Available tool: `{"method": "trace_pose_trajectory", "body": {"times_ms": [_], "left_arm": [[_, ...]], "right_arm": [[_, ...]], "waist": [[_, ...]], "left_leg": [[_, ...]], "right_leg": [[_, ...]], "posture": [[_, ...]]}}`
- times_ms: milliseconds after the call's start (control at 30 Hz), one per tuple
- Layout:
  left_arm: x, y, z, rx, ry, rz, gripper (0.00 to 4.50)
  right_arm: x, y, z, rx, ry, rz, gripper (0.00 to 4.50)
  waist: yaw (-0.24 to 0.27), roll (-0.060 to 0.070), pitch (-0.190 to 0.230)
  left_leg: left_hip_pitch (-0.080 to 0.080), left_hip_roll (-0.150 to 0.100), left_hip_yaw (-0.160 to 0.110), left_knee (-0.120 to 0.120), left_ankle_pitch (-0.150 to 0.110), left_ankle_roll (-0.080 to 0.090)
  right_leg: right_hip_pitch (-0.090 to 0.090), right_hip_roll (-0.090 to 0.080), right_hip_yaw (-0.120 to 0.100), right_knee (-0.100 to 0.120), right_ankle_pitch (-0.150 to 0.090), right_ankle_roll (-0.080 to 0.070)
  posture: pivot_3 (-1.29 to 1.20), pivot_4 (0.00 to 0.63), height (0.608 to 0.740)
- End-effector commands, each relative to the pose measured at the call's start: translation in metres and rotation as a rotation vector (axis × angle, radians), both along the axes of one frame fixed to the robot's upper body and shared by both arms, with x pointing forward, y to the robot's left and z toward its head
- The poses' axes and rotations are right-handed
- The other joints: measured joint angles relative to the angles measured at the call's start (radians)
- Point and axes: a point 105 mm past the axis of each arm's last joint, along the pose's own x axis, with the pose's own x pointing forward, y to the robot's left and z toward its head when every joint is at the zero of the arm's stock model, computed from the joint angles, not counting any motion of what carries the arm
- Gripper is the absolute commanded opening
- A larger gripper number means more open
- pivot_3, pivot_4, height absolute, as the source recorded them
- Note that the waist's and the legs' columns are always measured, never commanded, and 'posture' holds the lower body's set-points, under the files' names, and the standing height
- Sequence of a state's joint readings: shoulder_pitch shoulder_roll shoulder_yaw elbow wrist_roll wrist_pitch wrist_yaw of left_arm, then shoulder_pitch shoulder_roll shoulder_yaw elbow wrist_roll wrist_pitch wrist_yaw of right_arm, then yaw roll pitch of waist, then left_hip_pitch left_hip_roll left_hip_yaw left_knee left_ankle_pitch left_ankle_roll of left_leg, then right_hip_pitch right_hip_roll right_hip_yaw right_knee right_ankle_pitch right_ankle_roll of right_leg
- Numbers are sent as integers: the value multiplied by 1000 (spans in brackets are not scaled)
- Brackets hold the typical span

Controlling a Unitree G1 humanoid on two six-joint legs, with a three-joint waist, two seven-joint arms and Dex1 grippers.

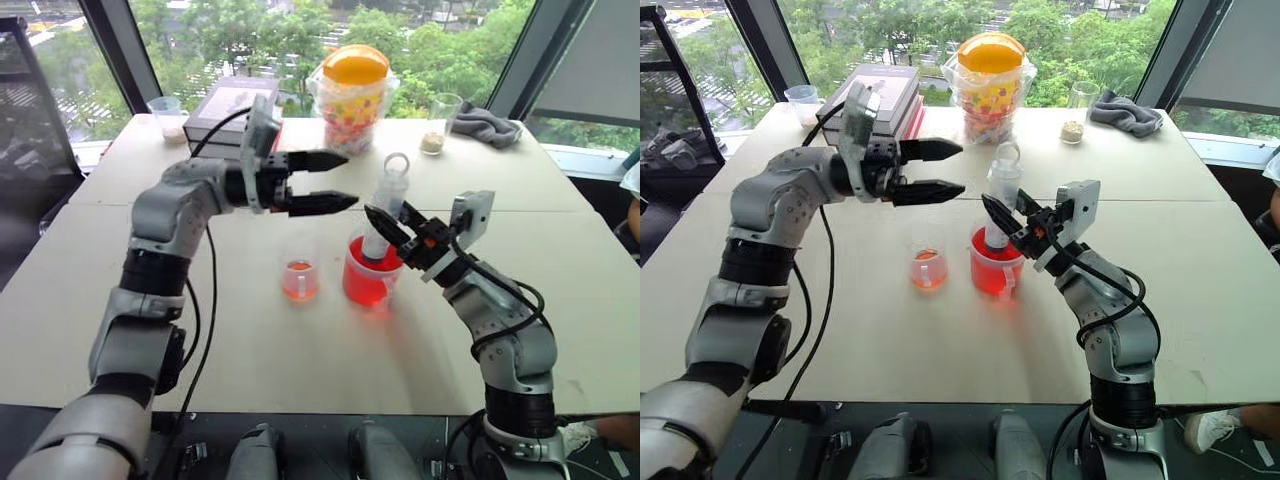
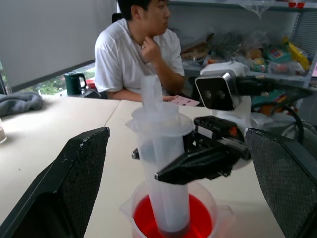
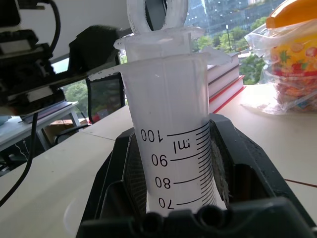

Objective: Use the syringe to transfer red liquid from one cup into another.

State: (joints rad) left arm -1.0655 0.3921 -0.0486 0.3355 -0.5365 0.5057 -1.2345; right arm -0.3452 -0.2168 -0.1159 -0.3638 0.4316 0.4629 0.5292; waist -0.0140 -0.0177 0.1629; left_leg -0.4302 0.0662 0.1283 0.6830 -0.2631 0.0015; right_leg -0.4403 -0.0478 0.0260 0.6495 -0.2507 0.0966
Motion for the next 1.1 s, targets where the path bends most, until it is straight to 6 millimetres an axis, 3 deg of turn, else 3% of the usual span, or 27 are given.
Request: {"method": "trace_pose_trajectory", "body": {"times_ms": [33, 433, 567, 733, 1100], "left_arm": [[4, -14, 13, -13, -47, -12, 4500], [19, -51, 6, 15, -22, -16, 4500], [18, -57, 5, 16, -18, -35, 2725], [17, -58, 8, 4, -16, -48, 28], [20, -55, 40, -69, -76, -9, 28]], "right_arm": [[-5, -1, 9, -5, -62, -12, 1395], [-8, 5, 7, -33, -78, -18, 1395], [-8, 5, 7, -38, -80, -19, 1395], [-8, 7, 3, -56, -73, -16, 1395], [-8, 10, -5, -55, -37, 0, 1395]], "waist": [[0, 0, 0], [-2, 0, 0], [0, 0, 0], [-1, 0, 0], [-1, 0, 0]], "left_leg": [[0, 0, 0, 0, 0, 0], [0, 0, -1, 0, 0, 0], [0, 0, -1, 0, 0, 0], [0, 0, -1, 0, 0, 0], [0, 0, -1, 0, 0, 0]], "right_leg": [[0, 0, 0, 0, 0, 0], [0, 1, 0, 0, 0, 0], [0, 0, 0, -1, 0, 0], [0, 0, 0, -1, 0, 0], [0, 0, 0, -1, 0, 0]], "posture": [[0, 150, 740], [0, 150, 740], [0, 150, 740], [0, 150, 740], [0, 150, 740]]}}
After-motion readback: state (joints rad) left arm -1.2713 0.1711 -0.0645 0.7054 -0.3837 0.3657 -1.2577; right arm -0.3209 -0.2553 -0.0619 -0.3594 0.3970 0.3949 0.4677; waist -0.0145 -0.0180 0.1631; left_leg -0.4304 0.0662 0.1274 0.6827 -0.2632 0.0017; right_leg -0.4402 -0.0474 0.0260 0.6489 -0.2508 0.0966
